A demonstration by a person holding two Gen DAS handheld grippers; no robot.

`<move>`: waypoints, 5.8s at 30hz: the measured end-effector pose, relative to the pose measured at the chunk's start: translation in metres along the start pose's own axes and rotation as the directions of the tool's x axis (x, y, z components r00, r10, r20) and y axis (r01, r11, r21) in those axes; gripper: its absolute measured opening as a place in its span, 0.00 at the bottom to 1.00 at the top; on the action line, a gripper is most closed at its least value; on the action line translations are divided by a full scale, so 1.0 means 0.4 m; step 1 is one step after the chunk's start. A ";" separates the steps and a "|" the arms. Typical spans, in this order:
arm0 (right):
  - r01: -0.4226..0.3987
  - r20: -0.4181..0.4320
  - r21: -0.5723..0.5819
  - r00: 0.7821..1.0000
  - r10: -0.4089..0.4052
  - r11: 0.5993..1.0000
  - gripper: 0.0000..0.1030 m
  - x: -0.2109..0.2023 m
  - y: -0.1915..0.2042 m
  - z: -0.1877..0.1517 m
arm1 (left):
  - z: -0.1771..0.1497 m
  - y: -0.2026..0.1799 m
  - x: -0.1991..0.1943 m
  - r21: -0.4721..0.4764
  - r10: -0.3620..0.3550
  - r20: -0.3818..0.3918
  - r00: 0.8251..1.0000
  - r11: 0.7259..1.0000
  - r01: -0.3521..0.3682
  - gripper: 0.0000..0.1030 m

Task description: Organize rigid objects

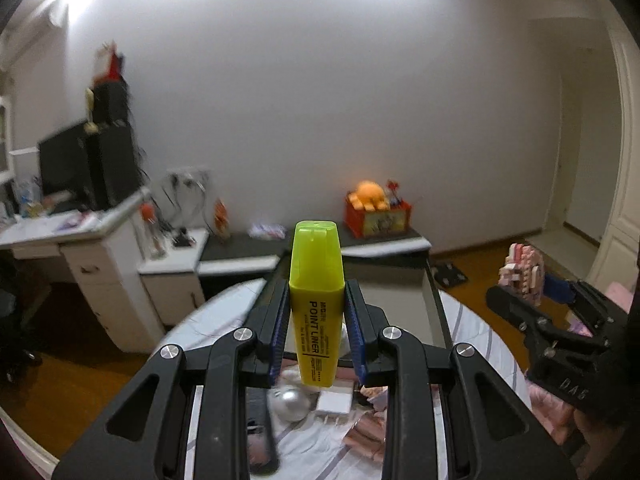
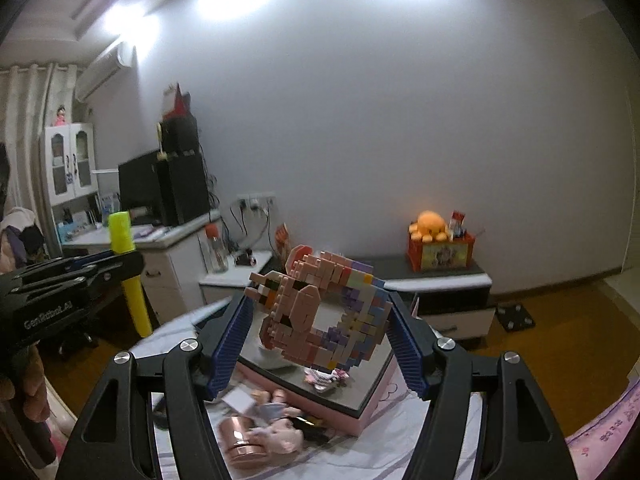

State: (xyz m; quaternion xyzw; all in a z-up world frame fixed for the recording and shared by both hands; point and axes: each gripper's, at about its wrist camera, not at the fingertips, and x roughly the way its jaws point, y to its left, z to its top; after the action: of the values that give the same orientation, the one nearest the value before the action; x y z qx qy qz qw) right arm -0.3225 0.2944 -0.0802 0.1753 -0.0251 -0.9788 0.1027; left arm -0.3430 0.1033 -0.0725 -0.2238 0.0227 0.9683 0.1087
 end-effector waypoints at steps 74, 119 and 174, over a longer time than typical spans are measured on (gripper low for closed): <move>0.134 0.195 -0.131 0.975 -0.107 0.982 0.85 -0.444 0.319 0.016 | -0.128 0.139 -0.616 -0.091 0.214 0.305 0.928 0.977 -0.195 1.00; -0.009 -0.220 -0.023 0.975 0.004 1.000 0.87 -0.062 0.145 -0.205 | -0.256 0.142 -0.198 0.044 0.185 -0.081 0.979 0.982 -0.182 1.00; 0.093 -0.388 0.081 0.920 -0.055 0.992 0.80 0.055 -0.128 -0.311 | -0.371 -0.059 0.199 0.022 0.027 -0.434 0.900 1.000 -0.019 0.53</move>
State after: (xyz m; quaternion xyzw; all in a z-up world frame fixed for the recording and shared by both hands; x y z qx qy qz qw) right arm -0.3091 0.3385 -0.2086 0.3698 -0.0456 -0.9261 0.0598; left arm -0.3441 0.1284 -0.2407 -0.4328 0.0575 0.8950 0.0914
